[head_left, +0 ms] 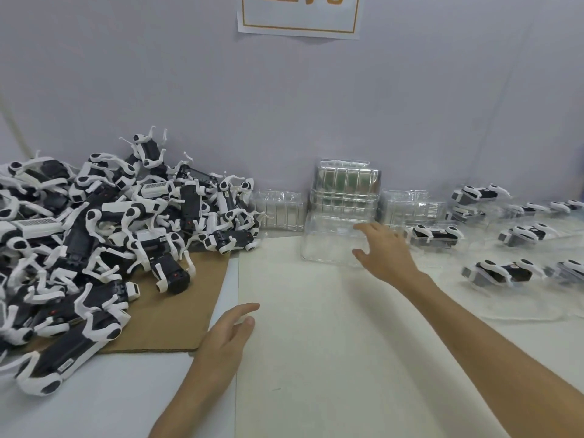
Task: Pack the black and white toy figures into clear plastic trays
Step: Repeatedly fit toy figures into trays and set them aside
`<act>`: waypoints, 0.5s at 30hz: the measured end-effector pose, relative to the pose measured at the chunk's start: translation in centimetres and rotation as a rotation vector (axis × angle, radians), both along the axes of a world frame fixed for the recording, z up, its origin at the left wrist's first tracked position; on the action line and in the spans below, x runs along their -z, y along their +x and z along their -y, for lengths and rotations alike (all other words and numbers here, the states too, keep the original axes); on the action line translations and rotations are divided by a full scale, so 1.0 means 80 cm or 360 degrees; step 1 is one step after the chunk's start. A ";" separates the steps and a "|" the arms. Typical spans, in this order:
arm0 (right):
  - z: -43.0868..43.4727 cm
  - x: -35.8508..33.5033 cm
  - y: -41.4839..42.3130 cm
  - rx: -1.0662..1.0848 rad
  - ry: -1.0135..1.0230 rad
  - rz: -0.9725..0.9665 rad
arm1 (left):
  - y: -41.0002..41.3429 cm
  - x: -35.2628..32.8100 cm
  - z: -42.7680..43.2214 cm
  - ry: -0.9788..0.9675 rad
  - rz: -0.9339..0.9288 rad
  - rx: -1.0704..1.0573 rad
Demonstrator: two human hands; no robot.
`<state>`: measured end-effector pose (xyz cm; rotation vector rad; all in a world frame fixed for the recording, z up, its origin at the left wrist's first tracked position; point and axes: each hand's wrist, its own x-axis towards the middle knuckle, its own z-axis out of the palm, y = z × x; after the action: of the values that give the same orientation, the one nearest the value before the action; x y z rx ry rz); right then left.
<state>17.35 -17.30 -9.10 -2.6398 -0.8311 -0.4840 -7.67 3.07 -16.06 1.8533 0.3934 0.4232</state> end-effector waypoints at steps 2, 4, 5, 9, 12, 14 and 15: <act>-0.019 0.007 0.013 0.0037 -0.0166 -0.0001 | 0.000 0.000 -0.001 0.0037 -0.0024 0.0016; -0.032 0.012 0.022 0.0097 -0.0237 -0.0031 | 0.000 -0.001 -0.001 0.0064 -0.0040 0.0018; -0.036 0.014 0.023 0.0120 -0.0208 -0.0045 | 0.000 -0.002 0.000 0.0070 -0.0034 0.0019; -0.047 0.017 0.006 -0.0021 -0.0075 -0.0116 | -0.002 -0.006 0.003 0.0060 0.0042 0.0058; -0.053 0.013 -0.030 -0.0167 0.0123 -0.0212 | -0.004 -0.008 0.005 0.0019 0.0092 0.0050; -0.056 0.005 -0.059 -0.0260 0.0441 -0.0239 | -0.005 -0.010 0.005 -0.0056 0.0133 0.0048; -0.058 0.000 -0.074 -0.0336 0.0645 -0.0299 | -0.005 -0.011 0.005 -0.0097 0.0155 0.0052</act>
<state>11.43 -12.68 -9.13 -2.1612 -0.8392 -0.3046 -8.08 2.70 -15.19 1.7698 0.3061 0.4722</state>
